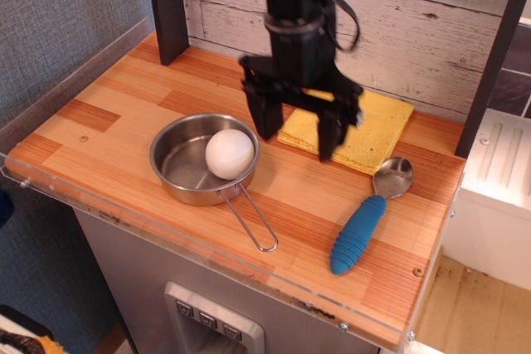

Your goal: Place the spoon on the left of the pan.

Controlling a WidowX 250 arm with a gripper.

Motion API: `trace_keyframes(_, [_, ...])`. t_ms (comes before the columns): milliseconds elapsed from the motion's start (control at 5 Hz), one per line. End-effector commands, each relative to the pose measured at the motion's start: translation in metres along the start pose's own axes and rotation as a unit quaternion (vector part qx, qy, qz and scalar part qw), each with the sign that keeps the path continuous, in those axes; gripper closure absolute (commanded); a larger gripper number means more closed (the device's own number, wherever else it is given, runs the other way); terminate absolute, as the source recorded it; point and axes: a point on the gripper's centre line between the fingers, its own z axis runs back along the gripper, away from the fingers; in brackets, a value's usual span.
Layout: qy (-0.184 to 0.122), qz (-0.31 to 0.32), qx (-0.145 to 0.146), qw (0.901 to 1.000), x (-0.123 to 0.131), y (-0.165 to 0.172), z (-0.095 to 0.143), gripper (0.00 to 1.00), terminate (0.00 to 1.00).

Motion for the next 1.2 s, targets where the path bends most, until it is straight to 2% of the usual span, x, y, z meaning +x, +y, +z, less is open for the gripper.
trace_keyframes(0, [-0.009, -0.091, -0.009, 0.9958, -0.011, -0.058, -0.017, 0.0, 0.0])
trace_keyframes(200, [0.002, -0.095, 0.003, 0.9955, -0.006, -0.065, -0.034, 0.0, 0.0])
trace_keyframes(400, [0.017, -0.075, 0.027, 0.9966, 0.0, -0.058, -0.049, 0.0, 0.0])
trace_keyframes(600, [0.024, -0.066, 0.038, 0.9968, 0.001, -0.056, -0.055, 0.0, 0.0])
trace_keyframes(800, [0.031, -0.059, 0.044, 0.9968, 0.0, -0.053, -0.061, 1.0, 0.0])
trace_keyframes(1000, [0.03, -0.062, 0.037, 0.9969, -0.002, -0.055, -0.058, 1.0, 0.0])
